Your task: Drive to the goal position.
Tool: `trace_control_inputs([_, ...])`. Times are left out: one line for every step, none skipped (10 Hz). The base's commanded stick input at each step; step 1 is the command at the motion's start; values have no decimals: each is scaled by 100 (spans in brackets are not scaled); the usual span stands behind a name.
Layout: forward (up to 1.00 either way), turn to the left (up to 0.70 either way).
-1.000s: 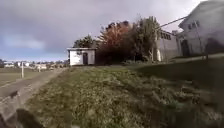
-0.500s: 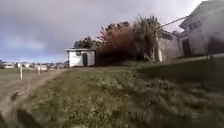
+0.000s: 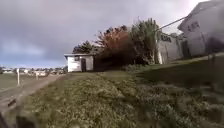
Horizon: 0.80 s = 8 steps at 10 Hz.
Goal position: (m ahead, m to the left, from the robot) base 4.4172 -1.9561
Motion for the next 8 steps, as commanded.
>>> trace_control_inputs([70,0])
trace_control_inputs([70,0])
trace_control_inputs([70,0])
trace_control_inputs([70,0])
trace_control_inputs([70,0])
trace_control_inputs([70,0])
trace_control_inputs([70,0])
trace_control_inputs([70,0])
